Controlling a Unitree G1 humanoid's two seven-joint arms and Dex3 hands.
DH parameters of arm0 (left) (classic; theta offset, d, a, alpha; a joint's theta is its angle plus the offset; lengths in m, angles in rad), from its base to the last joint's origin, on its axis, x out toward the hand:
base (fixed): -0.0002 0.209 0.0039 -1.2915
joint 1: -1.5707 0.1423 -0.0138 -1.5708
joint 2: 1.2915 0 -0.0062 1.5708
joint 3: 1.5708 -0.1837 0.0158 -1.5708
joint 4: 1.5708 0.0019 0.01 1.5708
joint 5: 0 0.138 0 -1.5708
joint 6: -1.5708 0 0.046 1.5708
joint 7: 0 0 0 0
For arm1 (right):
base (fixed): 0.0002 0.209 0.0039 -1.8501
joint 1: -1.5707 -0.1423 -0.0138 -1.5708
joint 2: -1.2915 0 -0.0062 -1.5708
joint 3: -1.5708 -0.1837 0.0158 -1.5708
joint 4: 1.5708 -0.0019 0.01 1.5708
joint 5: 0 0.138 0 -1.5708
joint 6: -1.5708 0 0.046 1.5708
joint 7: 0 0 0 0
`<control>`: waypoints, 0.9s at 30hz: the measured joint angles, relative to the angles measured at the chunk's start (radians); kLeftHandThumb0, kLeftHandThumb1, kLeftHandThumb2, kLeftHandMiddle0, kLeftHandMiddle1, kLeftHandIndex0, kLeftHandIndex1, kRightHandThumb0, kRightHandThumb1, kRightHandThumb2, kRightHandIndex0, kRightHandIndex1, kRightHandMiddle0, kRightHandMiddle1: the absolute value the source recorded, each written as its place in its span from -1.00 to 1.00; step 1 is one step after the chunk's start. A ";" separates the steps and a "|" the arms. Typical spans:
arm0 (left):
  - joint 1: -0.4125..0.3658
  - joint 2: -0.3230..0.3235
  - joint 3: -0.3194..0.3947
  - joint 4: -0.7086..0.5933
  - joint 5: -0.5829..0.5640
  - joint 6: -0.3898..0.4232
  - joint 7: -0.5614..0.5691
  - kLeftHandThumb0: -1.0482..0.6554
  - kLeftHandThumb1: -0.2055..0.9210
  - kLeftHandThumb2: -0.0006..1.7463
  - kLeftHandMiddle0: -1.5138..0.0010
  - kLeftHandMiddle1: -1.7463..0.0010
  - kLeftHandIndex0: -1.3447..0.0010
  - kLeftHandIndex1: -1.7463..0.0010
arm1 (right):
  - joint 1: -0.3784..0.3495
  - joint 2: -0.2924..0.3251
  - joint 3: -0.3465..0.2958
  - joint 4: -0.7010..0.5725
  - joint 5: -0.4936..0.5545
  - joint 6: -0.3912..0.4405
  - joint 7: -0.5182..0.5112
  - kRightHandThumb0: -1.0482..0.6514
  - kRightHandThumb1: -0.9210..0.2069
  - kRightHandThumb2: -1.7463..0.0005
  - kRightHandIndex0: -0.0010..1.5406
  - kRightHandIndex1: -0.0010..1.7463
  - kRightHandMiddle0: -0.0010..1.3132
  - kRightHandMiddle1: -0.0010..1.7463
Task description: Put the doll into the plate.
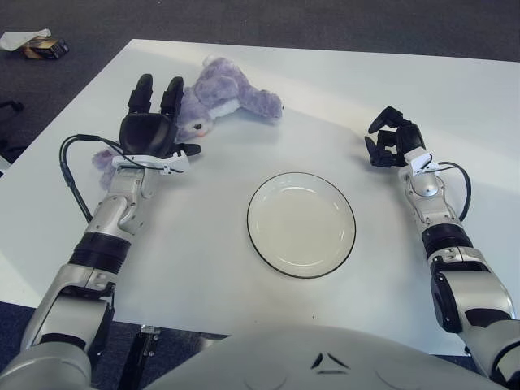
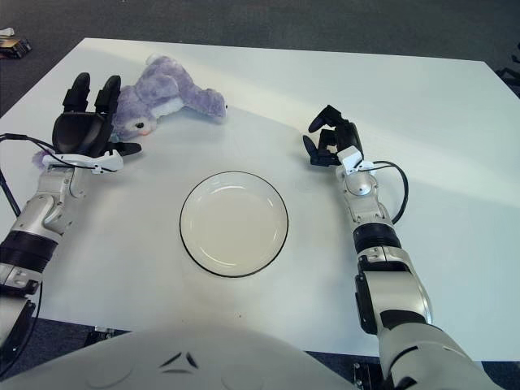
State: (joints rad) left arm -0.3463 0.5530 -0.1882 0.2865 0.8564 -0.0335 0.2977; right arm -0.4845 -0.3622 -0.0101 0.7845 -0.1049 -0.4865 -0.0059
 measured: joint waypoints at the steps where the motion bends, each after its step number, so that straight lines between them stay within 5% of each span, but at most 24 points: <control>1: -0.003 -0.003 -0.002 0.007 -0.010 -0.005 -0.004 -1.00 1.00 -0.76 1.00 1.00 1.00 1.00 | 0.000 0.000 0.000 0.000 0.000 0.000 0.001 -0.27 -0.26 -0.24 0.34 1.00 -0.29 1.00; 12: -0.074 -0.044 -0.037 0.125 -0.058 -0.054 -0.007 -1.00 1.00 -0.79 1.00 1.00 1.00 1.00 | 0.000 -0.002 -0.001 0.002 -0.002 0.000 0.002 -0.27 -0.25 -0.25 0.36 1.00 -0.28 1.00; 27: -0.202 -0.148 -0.065 0.338 -0.102 -0.163 0.141 -1.00 0.98 -0.81 1.00 1.00 0.99 1.00 | 0.000 -0.009 0.010 -0.003 -0.010 -0.002 -0.009 -0.26 -0.27 -0.23 0.35 1.00 -0.29 1.00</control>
State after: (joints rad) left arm -0.5482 0.4049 -0.2535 0.6247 0.7540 -0.1962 0.4392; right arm -0.4844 -0.3713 -0.0001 0.7819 -0.1148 -0.4887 -0.0148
